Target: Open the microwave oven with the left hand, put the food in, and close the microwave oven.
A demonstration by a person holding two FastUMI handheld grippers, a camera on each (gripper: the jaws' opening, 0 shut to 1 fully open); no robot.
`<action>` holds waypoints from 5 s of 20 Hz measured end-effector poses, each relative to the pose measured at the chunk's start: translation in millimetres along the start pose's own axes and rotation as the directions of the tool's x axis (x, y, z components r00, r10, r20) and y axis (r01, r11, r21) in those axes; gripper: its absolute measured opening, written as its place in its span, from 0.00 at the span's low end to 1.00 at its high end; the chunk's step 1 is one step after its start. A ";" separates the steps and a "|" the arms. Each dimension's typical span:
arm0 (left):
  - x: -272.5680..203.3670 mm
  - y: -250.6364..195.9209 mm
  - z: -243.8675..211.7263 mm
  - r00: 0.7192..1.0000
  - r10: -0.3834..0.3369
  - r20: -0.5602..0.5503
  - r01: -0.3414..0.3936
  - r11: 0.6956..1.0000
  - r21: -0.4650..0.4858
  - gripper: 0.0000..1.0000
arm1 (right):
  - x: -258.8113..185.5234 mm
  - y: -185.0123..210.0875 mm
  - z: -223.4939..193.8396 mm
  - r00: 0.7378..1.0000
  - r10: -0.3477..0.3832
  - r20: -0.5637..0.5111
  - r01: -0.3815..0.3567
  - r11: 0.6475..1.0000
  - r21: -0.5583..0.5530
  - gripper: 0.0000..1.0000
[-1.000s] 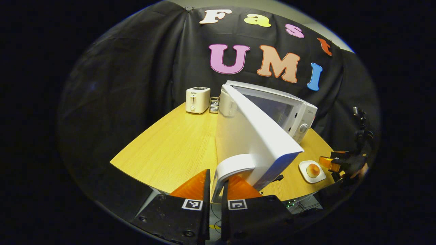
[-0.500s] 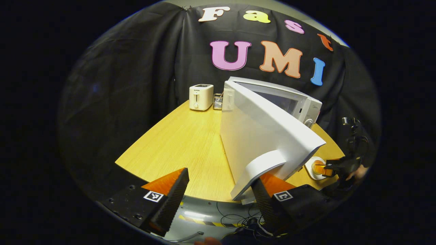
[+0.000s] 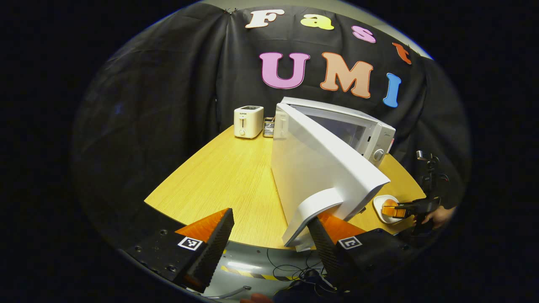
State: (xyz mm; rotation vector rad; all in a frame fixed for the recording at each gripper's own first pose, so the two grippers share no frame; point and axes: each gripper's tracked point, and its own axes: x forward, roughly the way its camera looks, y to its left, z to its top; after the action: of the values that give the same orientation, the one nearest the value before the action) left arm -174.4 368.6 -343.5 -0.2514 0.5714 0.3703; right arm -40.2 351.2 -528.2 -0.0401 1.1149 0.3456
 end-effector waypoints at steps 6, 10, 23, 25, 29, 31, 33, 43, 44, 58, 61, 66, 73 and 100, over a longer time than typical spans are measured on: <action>-36.3 20.5 18.9 0.997 0.060 0.039 -0.060 0.998 0.003 1.00 | 2.1 2.9 3.1 1.000 0.002 -0.003 -0.002 1.000 -0.019 0.71; -48.4 30.3 50.1 0.988 0.095 0.119 -0.092 0.995 -0.033 0.96 | 4.5 5.2 4.7 1.000 0.008 -0.014 -0.008 0.999 -0.035 0.71; -77.1 30.5 106.4 0.965 0.131 0.227 -0.122 0.991 -0.053 0.96 | -11.5 95.9 83.9 0.960 0.271 0.070 -0.275 0.862 0.425 0.64; -77.4 31.5 111.3 0.960 0.142 0.240 -0.130 0.989 -0.063 0.96 | -11.6 123.2 107.4 0.938 0.327 0.112 -0.333 0.766 0.550 0.59; -84.6 33.9 117.0 0.952 0.168 0.254 -0.157 0.985 -0.066 0.95 | -5.0 174.0 146.5 0.903 0.378 0.205 -0.412 0.624 0.664 0.58; -87.2 27.0 122.0 0.953 0.161 0.257 -0.145 0.986 -0.080 0.95 | 2.9 196.8 166.3 0.894 0.373 0.248 -0.430 0.558 0.709 0.58; -87.3 25.1 124.6 0.954 0.154 0.256 -0.137 0.987 -0.082 0.95 | 15.2 214.5 187.3 0.891 0.345 0.295 -0.440 0.494 0.750 0.64; -89.9 20.2 116.6 0.960 0.145 0.239 -0.108 0.981 -0.161 0.95 | 88.6 244.1 255.2 0.879 0.109 0.464 -0.455 0.483 0.748 0.56; -92.8 21.5 117.8 0.957 0.152 0.246 -0.114 0.980 -0.162 0.95 | 93.6 244.0 256.6 0.882 0.096 0.462 -0.447 0.487 0.751 0.64; -93.8 25.0 104.9 0.965 0.152 0.212 -0.112 0.975 -0.190 0.96 | 119.8 239.2 260.5 0.906 0.050 0.420 -0.347 0.655 0.671 0.77; -92.3 24.8 105.8 0.968 0.143 0.208 -0.106 0.978 -0.181 0.95 | 117.5 240.8 259.7 0.904 0.051 0.425 -0.330 0.714 0.618 0.84; -91.1 24.3 107.7 0.969 0.140 0.203 -0.107 0.980 -0.166 0.96 | 110.2 231.2 267.3 0.888 0.035 0.458 -0.329 0.746 0.580 0.90; -91.9 26.8 108.7 0.967 0.170 0.189 -0.156 0.984 -0.084 0.96 | 68.9 224.4 253.2 0.861 0.082 0.502 -0.315 0.862 0.398 0.90; -33.3 60.6 9.2 0.982 0.191 -0.004 -0.190 0.978 0.089 0.00 | -290.8 -1.9 345.6 0.676 0.044 0.736 -0.084 0.996 0.018 0.99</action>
State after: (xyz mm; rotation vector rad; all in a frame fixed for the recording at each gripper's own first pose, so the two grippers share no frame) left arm -220.6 417.5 -324.9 -0.1144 0.6244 0.5280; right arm 147.6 346.3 -117.4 0.1769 0.3066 0.3496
